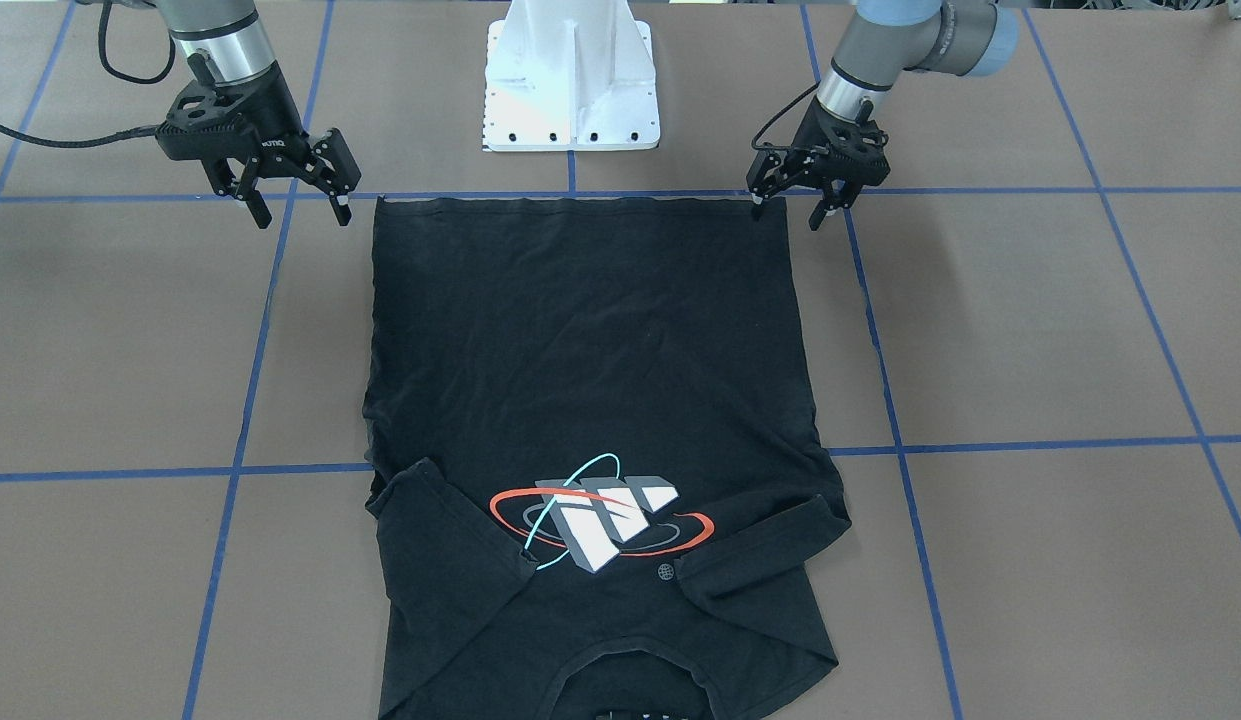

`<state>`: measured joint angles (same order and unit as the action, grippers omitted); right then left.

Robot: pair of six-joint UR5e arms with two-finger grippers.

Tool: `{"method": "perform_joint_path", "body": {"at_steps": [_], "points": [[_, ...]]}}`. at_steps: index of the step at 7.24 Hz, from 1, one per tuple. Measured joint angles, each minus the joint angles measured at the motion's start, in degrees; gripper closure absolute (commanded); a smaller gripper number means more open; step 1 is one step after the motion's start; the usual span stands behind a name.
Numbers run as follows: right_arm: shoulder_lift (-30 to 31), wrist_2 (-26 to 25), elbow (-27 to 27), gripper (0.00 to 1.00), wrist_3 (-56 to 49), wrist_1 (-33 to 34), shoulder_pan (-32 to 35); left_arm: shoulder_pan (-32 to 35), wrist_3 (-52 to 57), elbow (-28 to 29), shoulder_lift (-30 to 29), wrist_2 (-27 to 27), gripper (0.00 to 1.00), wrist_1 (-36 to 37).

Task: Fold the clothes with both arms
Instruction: 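Move both grippers down to the shirt's bottom hem corners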

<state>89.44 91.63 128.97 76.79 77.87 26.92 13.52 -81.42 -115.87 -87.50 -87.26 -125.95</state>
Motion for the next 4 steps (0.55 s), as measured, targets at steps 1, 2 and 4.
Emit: {"method": "perform_joint_path", "body": {"at_steps": [1, 2, 4], "points": [[0.02, -0.13, 0.03, 0.0, -0.01, 0.0, -0.02, -1.86, -2.96, -0.01, 0.21, 0.99, 0.32, 0.08], [0.03, -0.19, 0.04, 0.0, -0.01, 0.0, -0.03, -2.79, -4.36, 0.0, 0.6, 1.47, 0.32, 0.14], [0.03, -0.22, 0.05, 0.0, -0.05, 0.0, -0.06, -3.28, -5.06, 0.02, 1.64, 1.71, 0.34, 0.18]]}}
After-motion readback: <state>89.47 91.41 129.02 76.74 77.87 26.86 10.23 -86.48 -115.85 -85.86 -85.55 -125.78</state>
